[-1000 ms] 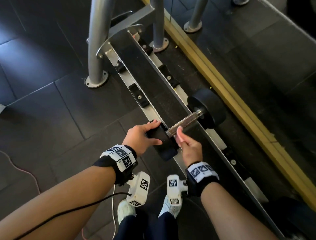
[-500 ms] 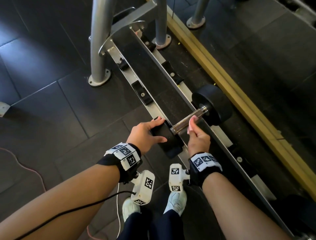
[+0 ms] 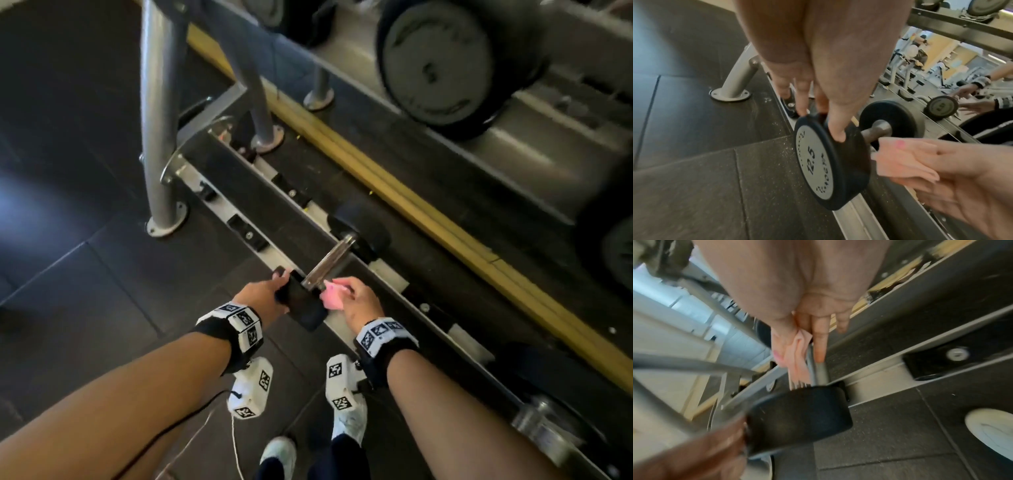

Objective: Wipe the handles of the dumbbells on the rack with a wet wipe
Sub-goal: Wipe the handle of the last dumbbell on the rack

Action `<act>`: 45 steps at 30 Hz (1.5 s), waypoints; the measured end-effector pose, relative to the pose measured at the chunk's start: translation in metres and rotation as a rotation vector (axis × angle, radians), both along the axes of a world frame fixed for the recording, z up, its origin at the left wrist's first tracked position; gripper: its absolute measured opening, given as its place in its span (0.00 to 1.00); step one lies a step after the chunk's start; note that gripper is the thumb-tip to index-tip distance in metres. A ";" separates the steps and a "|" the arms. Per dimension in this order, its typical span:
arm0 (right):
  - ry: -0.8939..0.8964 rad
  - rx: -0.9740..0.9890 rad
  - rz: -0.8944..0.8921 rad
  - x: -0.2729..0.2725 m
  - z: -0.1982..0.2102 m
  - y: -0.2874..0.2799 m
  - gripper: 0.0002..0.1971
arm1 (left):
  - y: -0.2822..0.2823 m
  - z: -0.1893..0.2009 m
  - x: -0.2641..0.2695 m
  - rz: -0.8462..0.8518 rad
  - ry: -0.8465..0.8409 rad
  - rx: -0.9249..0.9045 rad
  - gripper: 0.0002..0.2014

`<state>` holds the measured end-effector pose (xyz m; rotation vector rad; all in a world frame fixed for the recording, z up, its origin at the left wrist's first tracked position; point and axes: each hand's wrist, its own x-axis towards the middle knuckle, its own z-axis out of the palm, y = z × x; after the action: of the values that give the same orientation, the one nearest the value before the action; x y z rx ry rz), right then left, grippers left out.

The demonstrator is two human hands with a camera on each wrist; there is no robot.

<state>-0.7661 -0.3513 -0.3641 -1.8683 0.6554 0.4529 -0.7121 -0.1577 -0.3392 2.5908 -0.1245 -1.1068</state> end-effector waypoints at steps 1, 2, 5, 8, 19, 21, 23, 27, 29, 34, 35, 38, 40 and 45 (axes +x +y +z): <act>0.007 0.002 -0.053 -0.010 0.014 -0.005 0.11 | -0.002 0.017 -0.002 -0.040 0.033 0.035 0.32; 0.021 -0.001 -0.096 -0.021 0.031 -0.012 0.11 | -0.005 0.036 -0.004 -0.058 0.052 0.042 0.29; 0.019 0.032 -0.200 -0.065 0.095 -0.032 0.07 | -0.021 0.107 -0.022 -0.052 0.034 -0.051 0.22; -0.007 0.114 -0.333 -0.129 0.178 -0.054 0.08 | -0.054 0.184 -0.056 -0.056 0.026 -0.240 0.17; -0.388 0.036 -0.852 -0.439 0.420 -0.128 0.03 | -0.257 0.384 -0.305 -0.601 0.246 -0.705 0.12; -0.391 -0.072 -0.912 -0.508 0.435 -0.138 0.02 | -0.289 0.399 -0.372 -0.734 0.327 -0.732 0.10; -0.373 -0.161 -1.025 -0.581 0.439 -0.148 0.05 | -0.318 0.409 -0.445 -0.863 0.394 -0.741 0.10; -0.390 -0.194 -1.261 -0.729 0.434 -0.159 0.09 | -0.363 0.411 -0.597 -1.054 0.493 -0.720 0.12; -0.377 -0.227 -1.344 -0.803 0.432 -0.163 0.10 | -0.383 0.407 -0.674 -1.141 0.535 -0.702 0.14; -0.354 -0.265 -1.616 -0.971 0.430 -0.167 0.09 | -0.429 0.398 -0.850 -1.291 0.639 -0.634 0.13; -0.371 -0.245 -1.675 -0.999 0.429 -0.170 0.08 | -0.439 0.396 -0.878 -1.326 0.642 -0.617 0.12; -0.404 -0.190 -1.806 -1.071 0.424 -0.188 0.08 | -0.470 0.391 -0.952 -1.413 0.618 -0.604 0.07; -0.417 -0.182 -1.860 -1.113 0.418 -0.204 0.07 | -0.494 0.385 -0.996 -1.470 0.565 -0.639 0.04; -0.426 -0.193 -2.024 -1.221 0.393 -0.262 0.06 | -0.582 0.363 -1.102 -1.537 0.427 -0.664 0.08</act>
<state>-1.9867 -0.6129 0.0292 -0.6083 1.8041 -1.2743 -1.8141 -0.7392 0.0241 1.2896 -2.1237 -1.5163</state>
